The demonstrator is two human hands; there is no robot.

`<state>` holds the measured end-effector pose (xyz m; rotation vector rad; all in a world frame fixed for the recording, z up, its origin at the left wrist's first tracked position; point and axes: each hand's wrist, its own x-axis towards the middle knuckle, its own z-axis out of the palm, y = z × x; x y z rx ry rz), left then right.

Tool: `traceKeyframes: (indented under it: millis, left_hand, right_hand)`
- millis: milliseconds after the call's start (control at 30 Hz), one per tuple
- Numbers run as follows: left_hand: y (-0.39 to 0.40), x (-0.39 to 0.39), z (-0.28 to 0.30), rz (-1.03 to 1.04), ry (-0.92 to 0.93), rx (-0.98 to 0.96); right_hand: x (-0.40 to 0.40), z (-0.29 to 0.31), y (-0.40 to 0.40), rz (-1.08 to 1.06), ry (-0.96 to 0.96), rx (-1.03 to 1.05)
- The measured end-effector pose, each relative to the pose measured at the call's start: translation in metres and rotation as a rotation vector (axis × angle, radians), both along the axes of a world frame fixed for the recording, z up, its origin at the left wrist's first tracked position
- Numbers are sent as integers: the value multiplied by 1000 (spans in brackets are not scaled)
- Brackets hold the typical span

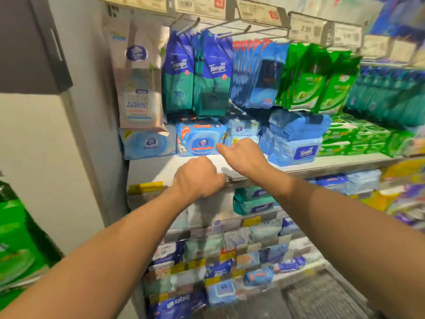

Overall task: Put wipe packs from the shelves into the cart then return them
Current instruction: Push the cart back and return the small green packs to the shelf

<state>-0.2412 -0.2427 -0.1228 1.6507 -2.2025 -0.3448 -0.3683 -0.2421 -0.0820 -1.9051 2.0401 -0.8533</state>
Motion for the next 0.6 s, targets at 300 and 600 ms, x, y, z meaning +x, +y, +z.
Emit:
traceKeyframes:
  millis: [300,600]
  left_hand:
    - [55,-120,-32,-363,-258,-68]
    - [159,-301,-47,-708,-417,-25]
  right_hand:
    - [-155,-36,113,-85,172,161]
    - [-320,-80,289,-442,203,329]
